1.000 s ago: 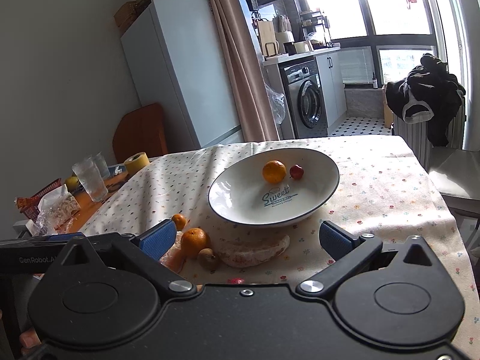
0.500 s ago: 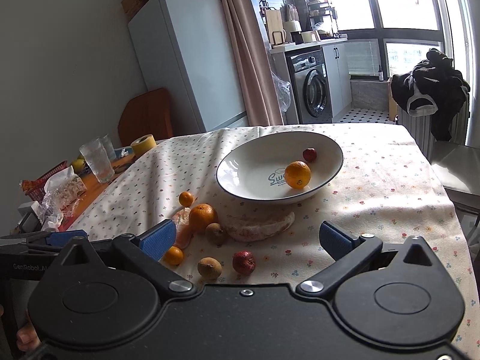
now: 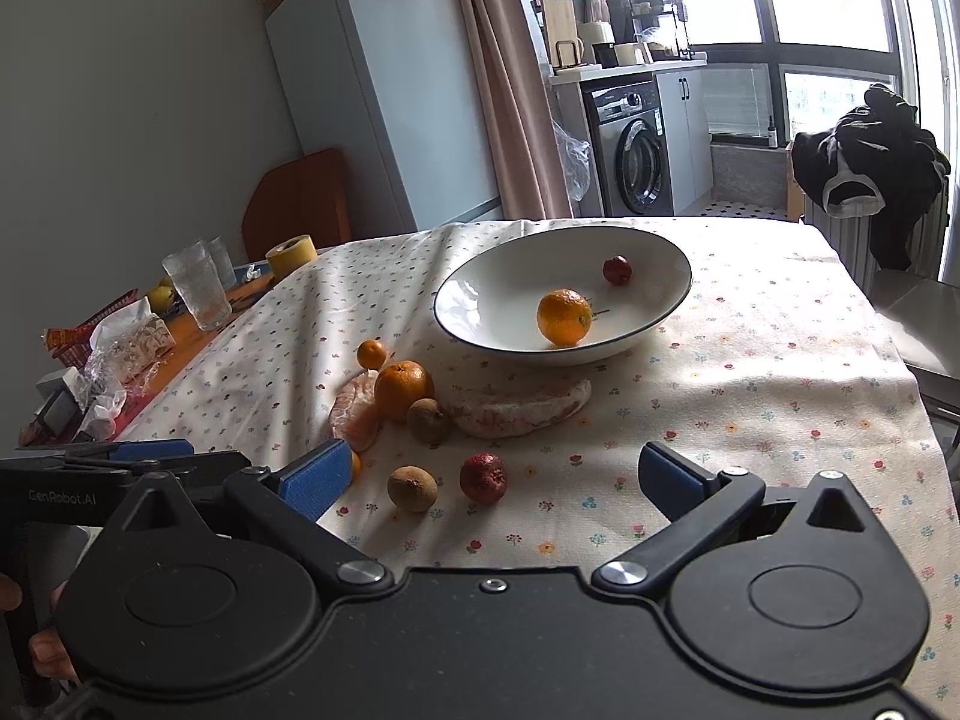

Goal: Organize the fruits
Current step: 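Withdraw both tools from the bowl back over the loose fruits, then grasp a dark red plum with the right tool while the left grasps a kumquat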

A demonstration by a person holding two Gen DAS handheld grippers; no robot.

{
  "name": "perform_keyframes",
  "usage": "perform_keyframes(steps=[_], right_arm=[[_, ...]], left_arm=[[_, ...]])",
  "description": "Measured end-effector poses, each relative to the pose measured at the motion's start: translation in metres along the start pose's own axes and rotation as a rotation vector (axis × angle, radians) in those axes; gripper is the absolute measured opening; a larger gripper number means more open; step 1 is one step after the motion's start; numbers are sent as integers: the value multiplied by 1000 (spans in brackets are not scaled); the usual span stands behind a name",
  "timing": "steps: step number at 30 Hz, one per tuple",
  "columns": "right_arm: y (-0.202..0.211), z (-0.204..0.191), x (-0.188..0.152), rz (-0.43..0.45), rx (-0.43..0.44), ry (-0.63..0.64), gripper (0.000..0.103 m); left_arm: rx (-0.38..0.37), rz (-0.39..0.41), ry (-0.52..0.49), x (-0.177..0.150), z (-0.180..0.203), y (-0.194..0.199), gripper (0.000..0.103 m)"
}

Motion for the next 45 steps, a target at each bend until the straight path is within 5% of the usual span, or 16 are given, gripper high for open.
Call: perform_keyframes(steps=[10,18,23,32,45], right_arm=[[-12,-5,-7,-28,25,12,80],[-25,-9,-12,-56,51,6,58],[-33,-9,-15,-78,65,1,48],[-43,-8,-16,-97,78,-10,42],[-58,-12,-19,-119,82,-1,37]], left_arm=[[-24,11,-13,2,2,-16,100],[-32,-13,-37,0,6,-34,70],[-31,-23,-37,0,5,-45,62],[-16,-26,-36,3,1,-59,42],[15,-66,-44,-5,-8,-75,40]])
Point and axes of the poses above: each gripper's, at about its wrist camera, not at the fingertips, and y roughly against the way its jaws point, z to its right, x to its top, the point moved 10 cm from there along -y, roughly the way its jaws point, and after that the axes turned 12 degrees about -x, right-handed, at the moved point
